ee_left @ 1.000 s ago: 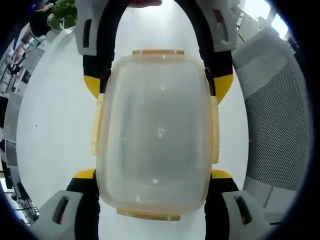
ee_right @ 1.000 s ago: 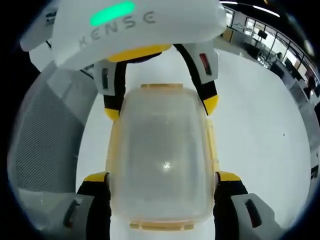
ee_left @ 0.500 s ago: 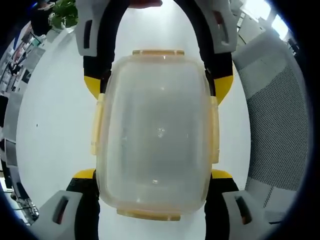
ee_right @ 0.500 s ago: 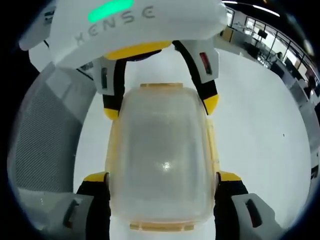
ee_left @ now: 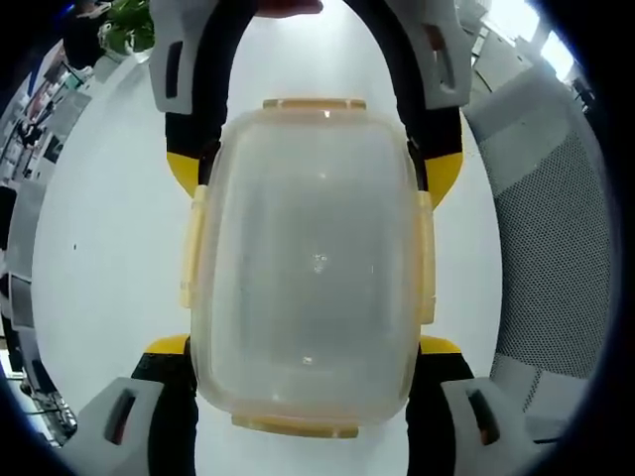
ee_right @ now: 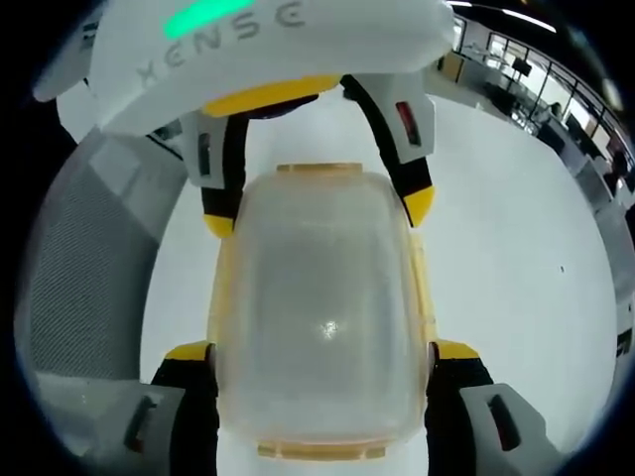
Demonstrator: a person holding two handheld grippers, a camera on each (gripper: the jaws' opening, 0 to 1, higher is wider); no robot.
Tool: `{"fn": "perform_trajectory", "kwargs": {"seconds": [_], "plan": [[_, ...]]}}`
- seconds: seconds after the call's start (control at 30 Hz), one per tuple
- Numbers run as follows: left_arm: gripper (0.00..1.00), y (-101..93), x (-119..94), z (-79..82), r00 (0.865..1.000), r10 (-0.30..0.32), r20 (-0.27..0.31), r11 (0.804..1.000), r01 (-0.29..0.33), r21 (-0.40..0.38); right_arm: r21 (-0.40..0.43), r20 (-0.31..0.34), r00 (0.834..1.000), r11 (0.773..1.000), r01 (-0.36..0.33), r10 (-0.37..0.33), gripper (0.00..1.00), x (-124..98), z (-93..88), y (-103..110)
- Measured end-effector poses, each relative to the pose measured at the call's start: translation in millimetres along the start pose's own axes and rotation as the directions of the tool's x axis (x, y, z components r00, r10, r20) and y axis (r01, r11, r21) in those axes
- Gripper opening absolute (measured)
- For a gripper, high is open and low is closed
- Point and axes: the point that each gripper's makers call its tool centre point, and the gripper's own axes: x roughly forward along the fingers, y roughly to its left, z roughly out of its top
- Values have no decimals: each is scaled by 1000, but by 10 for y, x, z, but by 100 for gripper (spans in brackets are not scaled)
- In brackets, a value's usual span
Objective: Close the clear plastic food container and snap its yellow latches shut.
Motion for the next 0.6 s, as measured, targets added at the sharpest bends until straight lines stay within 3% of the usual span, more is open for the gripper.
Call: {"fn": "perform_trajectory", "kwargs": {"seconds": [0.6], "plan": [[89,132,13,2,1000,-2,2,1000,2,0,6,2,1000,1000,2,-2,88,6,4,-137]]}}
